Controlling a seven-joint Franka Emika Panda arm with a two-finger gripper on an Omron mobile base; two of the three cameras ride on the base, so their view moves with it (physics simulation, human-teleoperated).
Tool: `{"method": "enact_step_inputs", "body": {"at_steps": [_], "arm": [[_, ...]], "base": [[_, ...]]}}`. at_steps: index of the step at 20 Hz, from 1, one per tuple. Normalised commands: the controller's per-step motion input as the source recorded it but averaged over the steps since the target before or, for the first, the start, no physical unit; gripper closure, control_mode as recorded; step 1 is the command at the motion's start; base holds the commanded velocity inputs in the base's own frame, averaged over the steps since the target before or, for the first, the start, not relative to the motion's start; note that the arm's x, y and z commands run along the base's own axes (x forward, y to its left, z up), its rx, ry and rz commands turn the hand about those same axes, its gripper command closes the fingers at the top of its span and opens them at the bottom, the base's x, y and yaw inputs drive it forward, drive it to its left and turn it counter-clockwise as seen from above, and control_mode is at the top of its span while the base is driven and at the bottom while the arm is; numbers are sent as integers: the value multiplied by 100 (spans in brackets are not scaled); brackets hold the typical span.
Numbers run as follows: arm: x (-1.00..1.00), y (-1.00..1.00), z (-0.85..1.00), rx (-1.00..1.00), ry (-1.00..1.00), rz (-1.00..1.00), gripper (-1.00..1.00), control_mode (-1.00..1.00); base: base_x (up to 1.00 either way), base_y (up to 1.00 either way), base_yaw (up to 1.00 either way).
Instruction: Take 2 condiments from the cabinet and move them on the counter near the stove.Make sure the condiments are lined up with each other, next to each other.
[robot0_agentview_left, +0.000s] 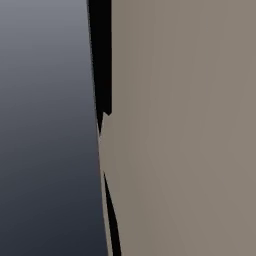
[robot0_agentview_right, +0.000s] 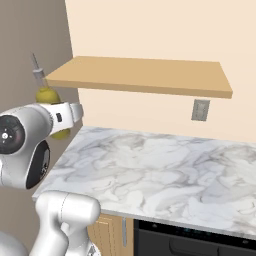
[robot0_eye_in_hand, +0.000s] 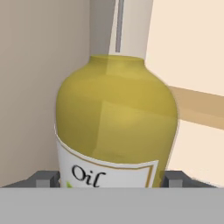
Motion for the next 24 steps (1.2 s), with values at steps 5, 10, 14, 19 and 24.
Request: {"method": "enact_step_inputs", "body": {"at_steps": [5,10,14,19,24], "arm": [[0,0,-21,0,3,0,100,-100],[0,0,-1,0,0,0,100,100],[0,0,0,0,0,0,100,100],[0,0,0,0,0,0,100,100],[0,0,0,0,0,0,100,100]], "base": [[0,0,0],[0,-6,0],[-6,-13,0],[-32,-28,-1],[-41,-36,-1]]}}
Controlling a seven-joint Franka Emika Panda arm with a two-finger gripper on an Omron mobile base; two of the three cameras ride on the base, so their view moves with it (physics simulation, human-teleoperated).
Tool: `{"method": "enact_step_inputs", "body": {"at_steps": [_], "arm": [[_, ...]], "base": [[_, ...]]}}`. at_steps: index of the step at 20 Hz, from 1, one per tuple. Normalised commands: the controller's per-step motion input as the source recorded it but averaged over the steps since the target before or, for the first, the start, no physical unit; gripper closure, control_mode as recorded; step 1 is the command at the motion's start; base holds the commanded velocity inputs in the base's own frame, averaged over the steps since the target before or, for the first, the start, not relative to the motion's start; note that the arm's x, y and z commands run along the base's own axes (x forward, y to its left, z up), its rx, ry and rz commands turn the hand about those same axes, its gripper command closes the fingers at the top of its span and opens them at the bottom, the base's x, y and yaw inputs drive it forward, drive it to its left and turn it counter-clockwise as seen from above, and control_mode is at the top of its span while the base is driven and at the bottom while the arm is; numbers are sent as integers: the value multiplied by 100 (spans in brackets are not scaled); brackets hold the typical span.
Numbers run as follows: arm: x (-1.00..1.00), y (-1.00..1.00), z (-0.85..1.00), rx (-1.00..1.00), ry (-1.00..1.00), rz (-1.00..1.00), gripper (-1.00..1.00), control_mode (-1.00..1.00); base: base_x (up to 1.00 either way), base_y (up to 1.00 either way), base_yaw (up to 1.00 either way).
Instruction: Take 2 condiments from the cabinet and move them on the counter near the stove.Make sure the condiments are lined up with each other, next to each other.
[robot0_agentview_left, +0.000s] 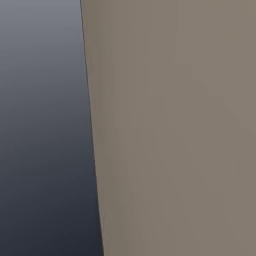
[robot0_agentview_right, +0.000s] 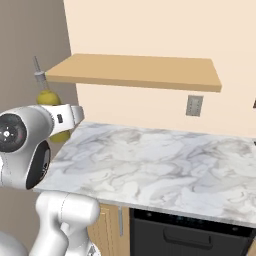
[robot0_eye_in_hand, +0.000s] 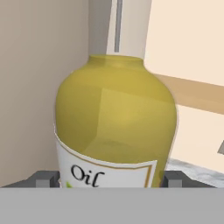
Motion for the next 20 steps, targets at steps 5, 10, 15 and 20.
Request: {"method": "enact_step_inputs", "body": {"at_steps": [5,10,15,20], "arm": [[0,0,0,0,0,0,100,100],[0,0,0,0,0,0,100,100],[0,0,0,0,0,0,100,100],[0,0,0,0,0,0,100,100]], "base": [[-37,-38,0],[-13,-63,0],[-24,-98,-3],[-45,-100,-7]]}}
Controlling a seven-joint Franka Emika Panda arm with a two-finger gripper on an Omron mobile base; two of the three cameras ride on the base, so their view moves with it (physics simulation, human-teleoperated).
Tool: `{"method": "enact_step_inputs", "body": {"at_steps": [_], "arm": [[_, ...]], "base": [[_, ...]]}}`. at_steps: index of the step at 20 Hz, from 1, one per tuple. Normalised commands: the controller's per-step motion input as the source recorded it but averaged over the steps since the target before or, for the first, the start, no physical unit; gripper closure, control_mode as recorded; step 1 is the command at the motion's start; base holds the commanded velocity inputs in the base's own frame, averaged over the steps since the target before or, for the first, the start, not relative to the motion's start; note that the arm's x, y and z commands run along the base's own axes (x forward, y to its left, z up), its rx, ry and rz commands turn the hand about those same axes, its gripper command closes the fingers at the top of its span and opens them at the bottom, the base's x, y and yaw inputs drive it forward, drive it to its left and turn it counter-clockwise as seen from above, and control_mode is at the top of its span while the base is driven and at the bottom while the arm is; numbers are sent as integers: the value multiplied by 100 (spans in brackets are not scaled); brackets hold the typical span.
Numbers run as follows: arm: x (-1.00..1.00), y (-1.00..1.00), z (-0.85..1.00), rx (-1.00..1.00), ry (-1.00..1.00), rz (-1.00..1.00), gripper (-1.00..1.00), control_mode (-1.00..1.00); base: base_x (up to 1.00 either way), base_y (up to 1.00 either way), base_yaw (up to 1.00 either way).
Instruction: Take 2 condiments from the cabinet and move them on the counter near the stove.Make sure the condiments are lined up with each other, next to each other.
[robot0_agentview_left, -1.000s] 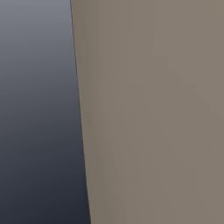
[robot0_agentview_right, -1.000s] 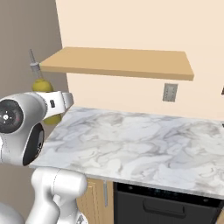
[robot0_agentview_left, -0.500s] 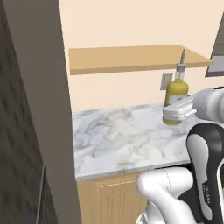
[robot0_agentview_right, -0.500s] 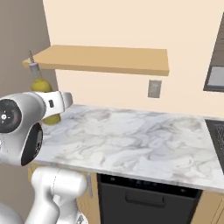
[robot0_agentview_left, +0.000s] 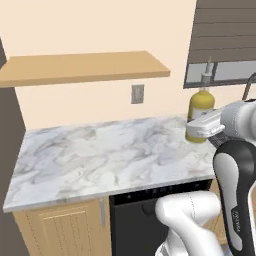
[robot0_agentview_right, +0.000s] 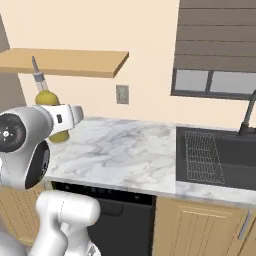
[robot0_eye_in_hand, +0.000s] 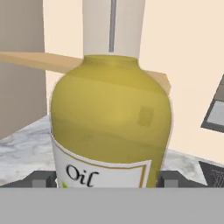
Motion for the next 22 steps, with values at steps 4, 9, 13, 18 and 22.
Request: {"method": "enact_step_inputs", "body": {"at_steps": [4,9,13,18,22], "arm": [[0,0,0,0,0,0,100,100],[0,0,0,0,0,0,100,100],[0,0,0,0,0,0,100,100],[0,0,0,0,0,0,100,100],[0,0,0,0,0,0,100,100]], "base": [[-24,-100,-2],[-22,-100,-2],[-32,-100,-17],[-59,-83,-44],[-29,-37,-58]]}}
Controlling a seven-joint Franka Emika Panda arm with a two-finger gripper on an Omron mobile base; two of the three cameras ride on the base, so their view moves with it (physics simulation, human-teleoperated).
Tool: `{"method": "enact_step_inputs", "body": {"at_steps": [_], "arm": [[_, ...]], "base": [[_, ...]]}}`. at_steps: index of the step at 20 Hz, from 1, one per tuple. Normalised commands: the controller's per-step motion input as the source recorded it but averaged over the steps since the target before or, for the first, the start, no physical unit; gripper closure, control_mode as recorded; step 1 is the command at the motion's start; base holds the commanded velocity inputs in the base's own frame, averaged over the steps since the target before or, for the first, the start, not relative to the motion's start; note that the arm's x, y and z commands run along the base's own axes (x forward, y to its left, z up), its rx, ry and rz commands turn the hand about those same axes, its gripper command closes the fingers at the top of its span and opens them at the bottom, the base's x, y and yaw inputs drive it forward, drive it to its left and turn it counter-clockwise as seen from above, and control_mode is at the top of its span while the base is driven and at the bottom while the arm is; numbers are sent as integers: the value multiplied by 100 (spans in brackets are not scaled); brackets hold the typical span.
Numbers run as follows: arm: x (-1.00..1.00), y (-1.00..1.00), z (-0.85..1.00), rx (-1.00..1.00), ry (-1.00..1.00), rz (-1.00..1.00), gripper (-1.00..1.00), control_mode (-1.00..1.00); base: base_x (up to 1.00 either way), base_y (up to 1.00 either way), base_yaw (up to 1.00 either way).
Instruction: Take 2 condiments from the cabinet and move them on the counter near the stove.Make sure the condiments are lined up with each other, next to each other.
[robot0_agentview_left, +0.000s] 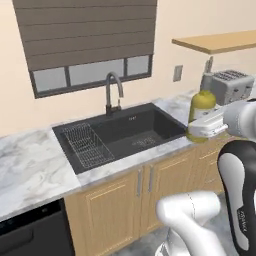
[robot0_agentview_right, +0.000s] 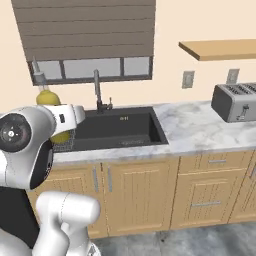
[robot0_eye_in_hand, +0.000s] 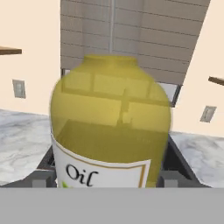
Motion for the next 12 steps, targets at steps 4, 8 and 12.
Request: {"method": "enact_step_inputs", "body": {"at_steps": [4,8,12], "arm": [[0,0,0,0,0,0,100,100],[0,0,0,0,0,0,100,100],[0,0,0,0,0,0,100,100]], "base": [[-20,-43,-60],[-18,-49,-62],[-31,-45,-61]]}}
